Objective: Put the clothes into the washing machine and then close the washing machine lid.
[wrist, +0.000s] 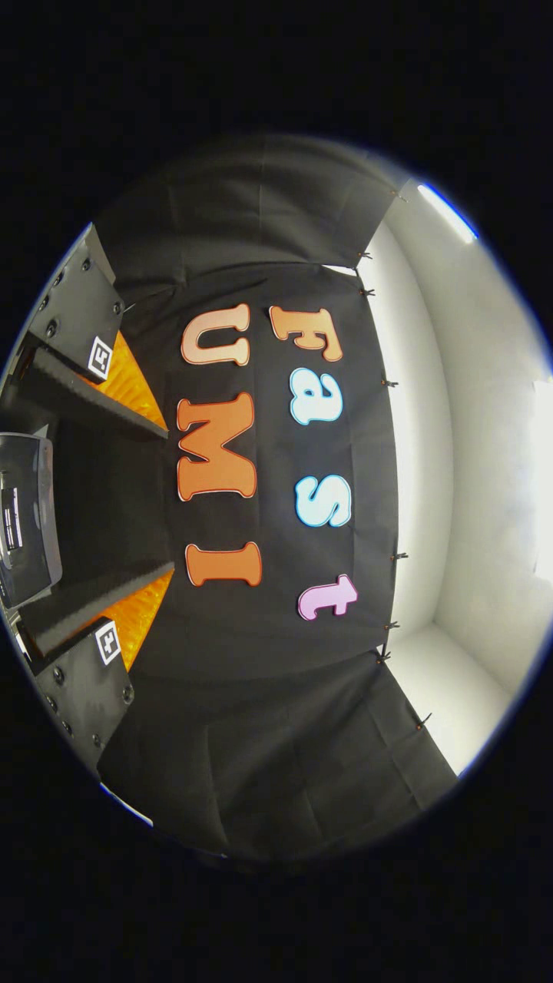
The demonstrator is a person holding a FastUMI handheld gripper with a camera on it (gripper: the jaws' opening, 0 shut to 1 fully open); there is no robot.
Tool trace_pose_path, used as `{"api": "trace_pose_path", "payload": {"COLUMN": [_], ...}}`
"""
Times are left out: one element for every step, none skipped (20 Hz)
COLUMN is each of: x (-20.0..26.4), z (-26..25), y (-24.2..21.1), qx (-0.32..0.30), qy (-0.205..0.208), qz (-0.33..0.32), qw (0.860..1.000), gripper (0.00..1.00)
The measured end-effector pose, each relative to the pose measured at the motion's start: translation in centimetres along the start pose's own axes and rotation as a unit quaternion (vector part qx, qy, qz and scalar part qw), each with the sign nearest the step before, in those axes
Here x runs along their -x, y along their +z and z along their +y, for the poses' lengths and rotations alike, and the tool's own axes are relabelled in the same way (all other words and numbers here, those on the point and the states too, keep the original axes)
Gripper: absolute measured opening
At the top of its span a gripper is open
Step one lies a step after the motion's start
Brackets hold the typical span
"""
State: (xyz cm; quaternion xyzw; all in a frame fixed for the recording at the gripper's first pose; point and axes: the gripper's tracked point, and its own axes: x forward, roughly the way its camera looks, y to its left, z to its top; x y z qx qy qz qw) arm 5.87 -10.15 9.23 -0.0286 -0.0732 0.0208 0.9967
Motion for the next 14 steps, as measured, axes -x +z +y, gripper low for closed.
{"api": "trace_pose_path", "payload": {"x": [0.1, 0.2, 0.4, 0.6, 0.7, 0.9, 1.0, 1.1, 1.3, 1.4, 1.5, 1.5, 1.7, 1.9], "z": [0.0, -0.2, -0.4, -0.6, -0.7, -0.8, -0.9, -1.1, -1.2, -1.3, -1.3, -1.4, -1.4, -1.4], "y": [0.0, 0.0, 0.1, 0.1, 0.2, 0.3, 0.5, 0.6, 0.9, 0.9, 0.9, 0.9, 1.0, 1.2], "qx": [-0.001, -0.002, -0.002, -0.001, -0.001, -0.002, -0.002, -0.002, -0.002, -0.001, 0.001, 0.002, 0.003, 0.004], "qy": [0.0, -0.001, -0.004, -0.006, -0.008, -0.009, -0.01, -0.012, -0.014, -0.015, -0.017, -0.018, -0.019, -0.02], "qz": [0.0, 0.0, 0.001, 0.001, 0.0, -0.001, -0.002, -0.003, -0.004, -0.004, -0.004, -0.004, -0.005, -0.005], "qw": [1.0, 1.0, 1.0, 1.0, 1.0, 1.0, 1.0, 1.0, 1.0, 1.0, 1.0, 1.0, 1.0, 1.0], "gripper": [0.98, 0.98, 0.98, 0.98, 0.98, 0.98, 0.98, 0.98, 0.98, 0.98, 0.98, 0.98, 0.98, 0.98]}}
